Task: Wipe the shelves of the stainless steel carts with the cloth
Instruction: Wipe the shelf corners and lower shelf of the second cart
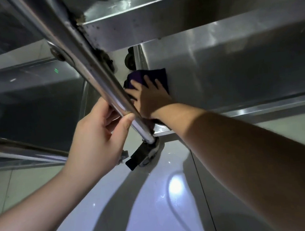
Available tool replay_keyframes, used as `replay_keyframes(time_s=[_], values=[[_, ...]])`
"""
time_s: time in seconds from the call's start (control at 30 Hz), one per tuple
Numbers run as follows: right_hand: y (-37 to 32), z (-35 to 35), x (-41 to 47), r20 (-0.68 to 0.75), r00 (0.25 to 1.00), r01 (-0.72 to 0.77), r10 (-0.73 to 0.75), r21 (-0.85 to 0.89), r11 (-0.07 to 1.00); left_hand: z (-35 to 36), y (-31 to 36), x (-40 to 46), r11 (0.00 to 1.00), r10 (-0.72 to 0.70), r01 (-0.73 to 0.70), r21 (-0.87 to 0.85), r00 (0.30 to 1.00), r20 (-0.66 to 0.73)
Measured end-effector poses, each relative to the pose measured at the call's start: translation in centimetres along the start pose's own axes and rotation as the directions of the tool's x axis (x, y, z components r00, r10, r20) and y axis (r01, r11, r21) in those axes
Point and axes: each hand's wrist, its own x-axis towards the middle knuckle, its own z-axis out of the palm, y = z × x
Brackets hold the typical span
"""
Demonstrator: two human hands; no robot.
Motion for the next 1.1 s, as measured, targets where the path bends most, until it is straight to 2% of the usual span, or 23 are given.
replay_keyframes(time_s=[0.1,0.2,0.33,0.4,0.47,0.53,0.6,0.67,0.8,0.87,0.93,1.1], values=[[2.1,0.4,-3.5,0.021,0.999,0.028,-0.027,-0.034,0.999,-0.1,0.0,-0.2,0.999,0.008,-0.008,0.042,1.0,-0.015],[8.4,-2.1,-5.9,-0.085,0.98,-0.18,0.177,-0.032,0.983,-0.1,-0.2,-0.3,0.998,0.001,0.001,0.069,1.0,-0.023],[20.5,-7.4,-9.8,-0.165,0.872,-0.467,0.461,0.004,0.884,0.2,-0.2,-0.3,0.998,-0.035,0.037,0.057,0.999,-0.032],[25.4,-9.3,-11.9,-0.186,0.791,-0.585,0.583,0.049,0.81,0.4,0.0,-0.3,0.998,-0.048,0.05,0.038,0.998,-0.035],[28.0,-10.0,-13.4,-0.205,0.71,-0.67,0.673,0.096,0.736,0.7,0.3,-0.3,0.998,-0.053,0.054,0.022,0.998,-0.043],[27.5,-9.5,-13.5,-0.2,0.683,-0.697,0.702,0.107,0.709,0.9,0.5,-0.4,0.998,-0.064,0.064,0.006,0.996,-0.054],[24.5,-8.3,-12.8,-0.193,0.724,-0.661,0.663,0.085,0.746,0.9,0.3,-0.4,0.997,-0.08,0.081,0.006,0.994,-0.073],[20.2,-6.6,-11.8,-0.168,0.803,-0.574,0.571,0.037,0.818,0.9,0.2,-0.3,0.995,-0.103,0.104,0.007,0.99,-0.091],[9.3,-2.2,-10.7,-0.046,0.966,-0.258,0.255,-0.074,0.963,1.1,0.5,-0.3,0.989,-0.132,0.138,0.049,0.985,-0.112],[5.2,-0.6,-10.6,0.024,0.993,-0.113,0.115,-0.071,0.991,1.1,0.6,-0.4,0.986,-0.137,0.147,0.073,0.983,-0.119],[3.4,0.0,-10.5,0.059,0.998,-0.032,0.036,-0.068,0.997,1.0,0.7,-0.4,0.985,-0.141,0.151,0.082,0.983,-0.121],[6.7,-0.8,-12.7,-0.028,0.999,-0.033,0.03,-0.112,0.993,0.9,0.8,-0.4,0.983,-0.134,0.146,0.114,0.986,-0.104]])
